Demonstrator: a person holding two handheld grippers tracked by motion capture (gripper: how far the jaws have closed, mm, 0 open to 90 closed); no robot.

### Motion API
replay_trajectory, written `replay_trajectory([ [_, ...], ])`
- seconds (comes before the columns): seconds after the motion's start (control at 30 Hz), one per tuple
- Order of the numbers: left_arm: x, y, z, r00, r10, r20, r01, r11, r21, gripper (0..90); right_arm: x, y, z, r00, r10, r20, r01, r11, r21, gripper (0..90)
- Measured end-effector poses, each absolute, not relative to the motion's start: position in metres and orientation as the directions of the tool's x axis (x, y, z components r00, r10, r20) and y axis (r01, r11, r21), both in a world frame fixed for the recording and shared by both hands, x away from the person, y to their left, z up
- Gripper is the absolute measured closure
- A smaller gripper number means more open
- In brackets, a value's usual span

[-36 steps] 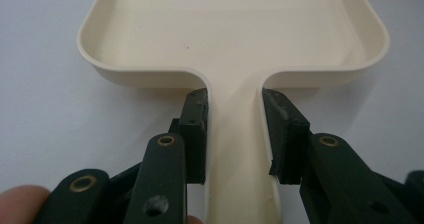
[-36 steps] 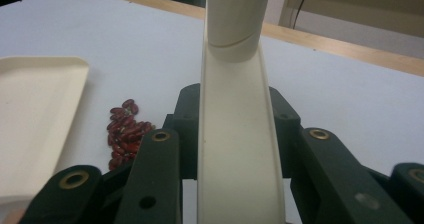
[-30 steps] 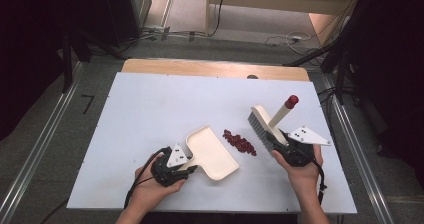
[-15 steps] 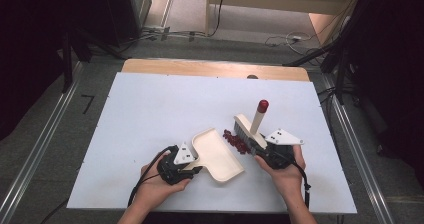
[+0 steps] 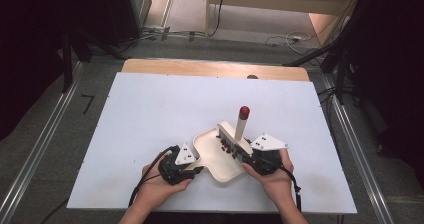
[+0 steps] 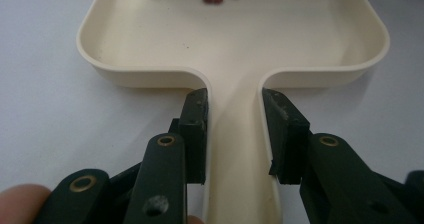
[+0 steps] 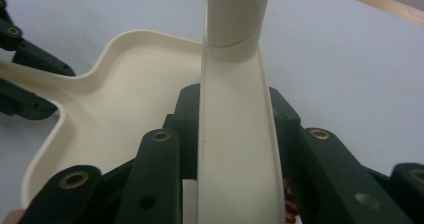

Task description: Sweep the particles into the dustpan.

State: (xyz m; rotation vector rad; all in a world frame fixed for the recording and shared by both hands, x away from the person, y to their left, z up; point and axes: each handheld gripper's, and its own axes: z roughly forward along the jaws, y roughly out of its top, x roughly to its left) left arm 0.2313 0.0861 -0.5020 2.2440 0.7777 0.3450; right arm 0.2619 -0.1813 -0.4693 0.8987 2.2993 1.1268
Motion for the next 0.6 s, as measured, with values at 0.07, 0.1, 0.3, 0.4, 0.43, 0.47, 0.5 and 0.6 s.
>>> replay_trajectory([
  [0.07,0.231,0.086,-0.502,0.782,0.623,0.014,0.429,-0.554,0.713,65.5,0.259,-0.177,-0.469,-0.718,0.691,-0.082,0.359,0.468,0.808,65.1],
  [0.1,0.231,0.086,-0.502,0.782,0.624,0.014,0.429,-0.554,0.713,65.5,0.258,-0.175,-0.469,-0.725,0.685,-0.072,0.361,0.467,0.807,65.1],
  [0.3,0.232,0.087,-0.503,0.783,0.622,0.013,0.427,-0.552,0.716,65.5,0.25,-0.163,-0.467,-0.773,0.629,-0.08,0.327,0.504,0.8,65.2],
  [0.4,0.232,0.087,-0.502,0.784,0.62,0.013,0.427,-0.555,0.714,65.5,0.249,-0.164,-0.462,-0.781,0.621,-0.07,0.322,0.495,0.807,65.2],
  [0.43,0.232,0.087,-0.502,0.785,0.62,0.013,0.427,-0.556,0.713,65.5,0.251,-0.166,-0.459,-0.778,0.625,-0.066,0.321,0.485,0.813,65.2],
  [0.47,0.231,0.088,-0.502,0.784,0.62,0.012,0.427,-0.554,0.714,65.5,0.253,-0.169,-0.457,-0.769,0.636,-0.063,0.324,0.473,0.82,65.2],
  [0.5,0.231,0.088,-0.502,0.785,0.619,0.012,0.427,-0.556,0.713,65.5,0.257,-0.173,-0.455,-0.758,0.649,-0.06,0.328,0.459,0.826,65.2],
  [0.6,0.231,0.09,-0.502,0.784,0.621,0.009,0.431,-0.554,0.712,65.5,0.269,-0.186,-0.453,-0.71,0.703,-0.047,0.356,0.415,0.837,65.2],
])
